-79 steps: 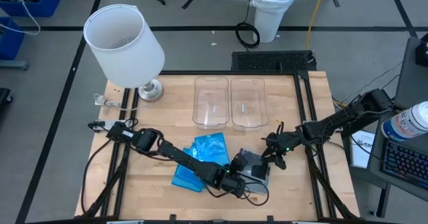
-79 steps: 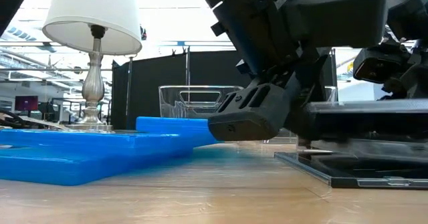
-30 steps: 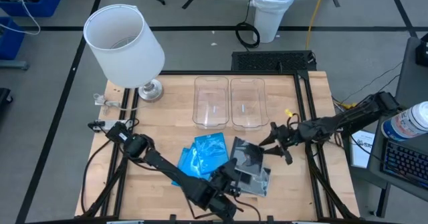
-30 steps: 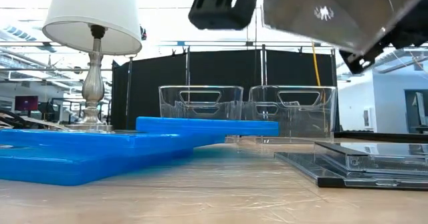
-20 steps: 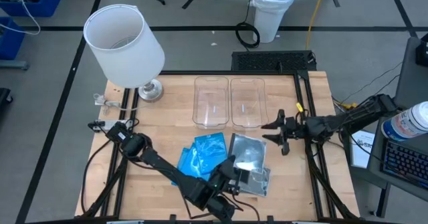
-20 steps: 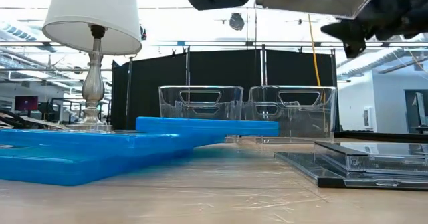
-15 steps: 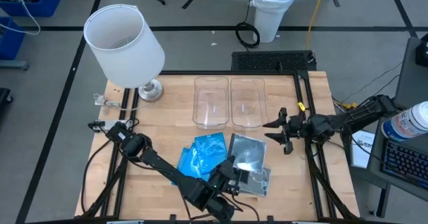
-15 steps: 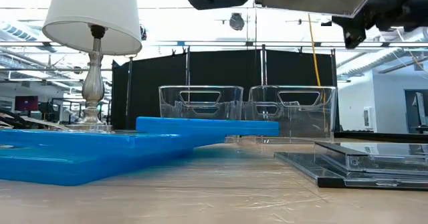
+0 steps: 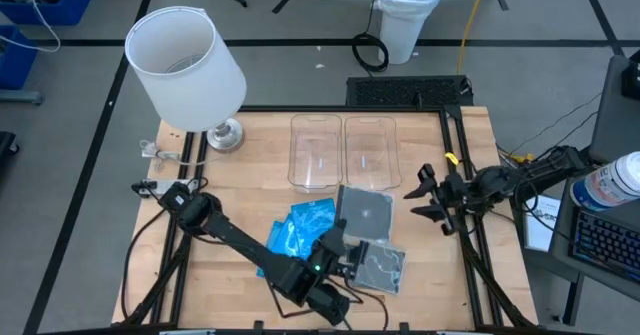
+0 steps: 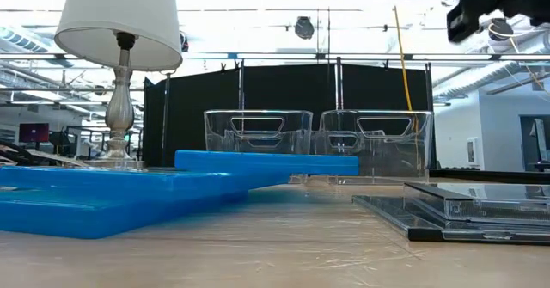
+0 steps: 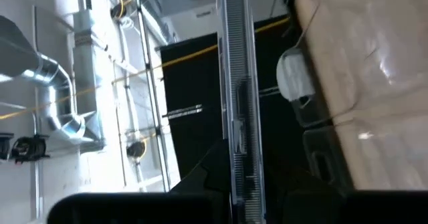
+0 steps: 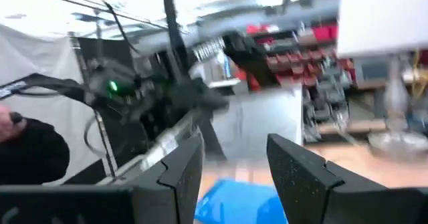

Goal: Pick & place jewel cases by type
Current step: Put the top black CD case into the right transparent bin

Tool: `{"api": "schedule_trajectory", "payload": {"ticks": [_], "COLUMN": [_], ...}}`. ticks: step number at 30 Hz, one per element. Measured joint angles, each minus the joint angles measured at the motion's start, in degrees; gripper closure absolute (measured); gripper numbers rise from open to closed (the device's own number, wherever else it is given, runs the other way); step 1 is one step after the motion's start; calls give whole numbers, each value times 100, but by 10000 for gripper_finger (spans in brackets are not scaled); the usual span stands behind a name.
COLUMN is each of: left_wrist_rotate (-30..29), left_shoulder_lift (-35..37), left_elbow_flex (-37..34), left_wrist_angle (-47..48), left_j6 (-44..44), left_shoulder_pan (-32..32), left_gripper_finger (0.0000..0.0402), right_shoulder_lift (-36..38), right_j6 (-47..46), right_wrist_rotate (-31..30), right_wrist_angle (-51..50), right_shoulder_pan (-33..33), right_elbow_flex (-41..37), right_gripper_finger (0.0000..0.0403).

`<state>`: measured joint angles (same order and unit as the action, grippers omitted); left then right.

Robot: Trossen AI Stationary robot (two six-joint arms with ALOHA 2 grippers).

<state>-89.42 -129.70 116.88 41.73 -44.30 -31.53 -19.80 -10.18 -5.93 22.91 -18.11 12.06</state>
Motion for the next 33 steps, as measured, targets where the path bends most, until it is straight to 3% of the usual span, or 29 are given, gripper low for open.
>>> {"api": "schedule_trajectory", "payload": {"ticks": [5, 7, 19, 28, 33], "left_wrist_rotate": [-56, 13, 219, 237, 218], "left_shoulder_lift": [277, 314, 311, 309, 309], "left_elbow_flex": [2, 2, 0, -4, -4], "left_wrist_angle": [511, 505, 503, 471, 483], "left_j6": [119, -13, -404, -398, -384], "left_shoulder_pan": [118, 146, 475, 713, 785], "left_gripper_finger": [360, 360, 360, 360, 360], "right_shoulder_lift": [-16, -16, -444, -1314, -1791], "right_j6": [-1176, -1520, -3627, -3779, -3938], "right_wrist_rotate": [-1410, -1560, -1177, -870, -311], "right_wrist_angle": [-312, -303, 98, 1132, 1852], "right_shoulder_pan": [23, 88, 640, 997, 1284], "right_elbow_flex": [-3, -3, -1, -1, -1], "right_gripper_finger": [240, 233, 213, 217, 218]}}
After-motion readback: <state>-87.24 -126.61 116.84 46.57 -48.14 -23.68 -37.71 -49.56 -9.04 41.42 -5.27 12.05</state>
